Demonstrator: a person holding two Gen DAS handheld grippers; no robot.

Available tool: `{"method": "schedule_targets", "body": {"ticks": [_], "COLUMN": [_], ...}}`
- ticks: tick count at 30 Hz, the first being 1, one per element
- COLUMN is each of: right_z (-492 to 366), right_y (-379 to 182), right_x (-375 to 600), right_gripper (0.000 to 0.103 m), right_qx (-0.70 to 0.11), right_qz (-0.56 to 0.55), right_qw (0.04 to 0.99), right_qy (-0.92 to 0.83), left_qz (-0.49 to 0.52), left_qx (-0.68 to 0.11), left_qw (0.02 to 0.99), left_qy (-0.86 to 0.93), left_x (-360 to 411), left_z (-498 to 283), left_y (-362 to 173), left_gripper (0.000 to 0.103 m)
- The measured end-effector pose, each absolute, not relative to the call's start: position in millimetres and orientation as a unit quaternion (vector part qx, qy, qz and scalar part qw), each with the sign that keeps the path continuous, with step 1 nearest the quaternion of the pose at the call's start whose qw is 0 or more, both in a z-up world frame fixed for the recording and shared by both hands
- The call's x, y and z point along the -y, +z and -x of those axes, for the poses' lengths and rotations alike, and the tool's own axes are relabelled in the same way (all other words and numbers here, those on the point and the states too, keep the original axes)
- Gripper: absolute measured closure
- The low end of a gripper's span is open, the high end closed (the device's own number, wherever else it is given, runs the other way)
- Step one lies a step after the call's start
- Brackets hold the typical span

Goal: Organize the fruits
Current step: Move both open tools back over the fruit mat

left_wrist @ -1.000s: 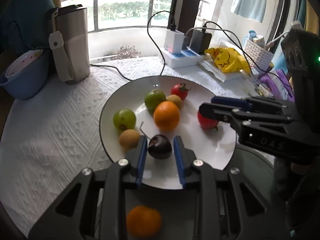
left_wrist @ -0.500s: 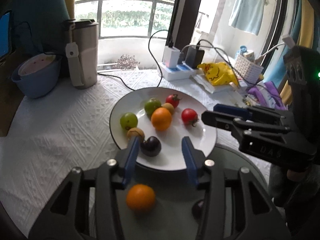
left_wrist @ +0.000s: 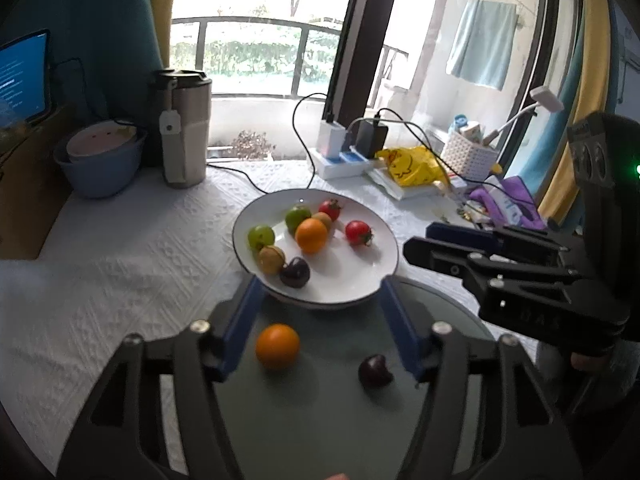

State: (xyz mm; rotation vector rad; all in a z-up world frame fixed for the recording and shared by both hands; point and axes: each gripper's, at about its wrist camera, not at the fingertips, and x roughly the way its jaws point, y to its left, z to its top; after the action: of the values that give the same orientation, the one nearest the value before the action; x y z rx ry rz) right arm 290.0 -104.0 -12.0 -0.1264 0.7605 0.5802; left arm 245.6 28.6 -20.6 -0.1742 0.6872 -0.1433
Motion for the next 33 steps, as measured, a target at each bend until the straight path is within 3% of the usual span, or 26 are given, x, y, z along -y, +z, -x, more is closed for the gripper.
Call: {"method": "schedule_targets", "body": {"ticks": [12,30,33], "right_z": [-253,-244,-246], "right_y": [-11,-65,-77], "right_x": [101,94,91], "right_gripper": [0.068,0.068,0.058], "right_qx": [-0.360,-0.417,-0.430], "right_qz": [0.066,0.064,0.061], "right_qw": [0.887,0.857,0.849], "right_qy": [0.282,0.297,0.300], "left_qz": [0.083,0.088,0.090], "left_qx": [-0.332,-0.375,-0.384], "left_qw": [0.938,0.922,0.918], "left_qy": [-0.060,-0.041,-0.039], "left_x": [-32,-39,-41], "left_z": [-202,-192,-193], "left_y": [-25,-75,-82], "left_gripper": [0.036,0.036,0.036]}}
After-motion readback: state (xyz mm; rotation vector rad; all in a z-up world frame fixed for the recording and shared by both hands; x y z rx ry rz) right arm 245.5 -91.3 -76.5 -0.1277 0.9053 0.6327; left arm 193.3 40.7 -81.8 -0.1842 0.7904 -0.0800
